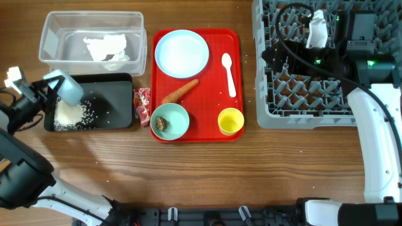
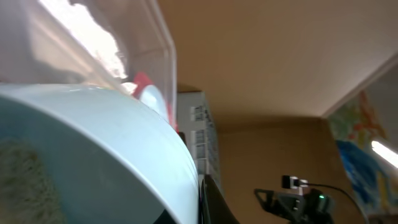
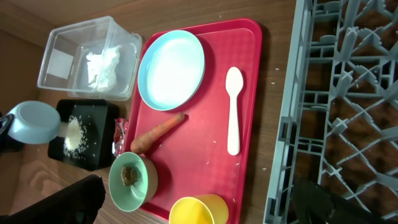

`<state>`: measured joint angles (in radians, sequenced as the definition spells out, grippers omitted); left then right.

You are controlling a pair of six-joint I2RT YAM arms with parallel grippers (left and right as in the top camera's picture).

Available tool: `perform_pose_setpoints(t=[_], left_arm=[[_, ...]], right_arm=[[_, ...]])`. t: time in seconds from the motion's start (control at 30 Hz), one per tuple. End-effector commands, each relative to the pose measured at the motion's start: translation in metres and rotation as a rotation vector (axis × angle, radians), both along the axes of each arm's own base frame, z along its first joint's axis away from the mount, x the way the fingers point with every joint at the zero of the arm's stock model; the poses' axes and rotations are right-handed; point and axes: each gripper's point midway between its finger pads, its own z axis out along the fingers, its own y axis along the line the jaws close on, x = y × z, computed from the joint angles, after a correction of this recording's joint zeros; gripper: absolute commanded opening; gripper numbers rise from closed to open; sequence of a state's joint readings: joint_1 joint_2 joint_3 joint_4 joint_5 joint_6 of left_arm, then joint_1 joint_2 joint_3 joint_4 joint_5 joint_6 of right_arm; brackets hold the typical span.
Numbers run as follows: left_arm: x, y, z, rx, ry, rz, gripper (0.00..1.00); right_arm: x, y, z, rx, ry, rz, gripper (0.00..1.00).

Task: Sort waste into correct bins and load items into the dishwasher rack
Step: 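Carry the blue bowl left and tip the rice onto the black tray, then return the empty blue bowl to the red tray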

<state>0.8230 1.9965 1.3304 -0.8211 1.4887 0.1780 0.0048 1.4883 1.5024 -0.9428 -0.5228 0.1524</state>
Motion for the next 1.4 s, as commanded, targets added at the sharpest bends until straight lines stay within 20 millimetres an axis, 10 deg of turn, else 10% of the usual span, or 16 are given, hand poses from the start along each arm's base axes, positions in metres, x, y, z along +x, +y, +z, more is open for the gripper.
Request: perform_pose_setpoints(t=[0.0,0.73,1.03,1.37], left_arm=[[-0.002,0.0,0.011,-0.095,-0.032,-0.001,0.04],[0.001,-0.026,0.029,-0.231,0.104,-0.05,0.04],[0.014,-0.235,0.137,0.461,-0.171,-0.396,0.04],[0.03,-0.405,0.032,1.262,-0.18,-0.365,0.04]], right_arm=[[0.003,-0.002,-0.002,-0.015,-0.004,0.008,1.0],[0.003,-0.002,-0.002,-0.019,-0.007,0.007,1.0],[0.004,-0.002,-0.001,-0.019,-0.011,0.007,1.0],[0.004,-0.002,-0.001,-0.019,-0.013,0.008,1.0]])
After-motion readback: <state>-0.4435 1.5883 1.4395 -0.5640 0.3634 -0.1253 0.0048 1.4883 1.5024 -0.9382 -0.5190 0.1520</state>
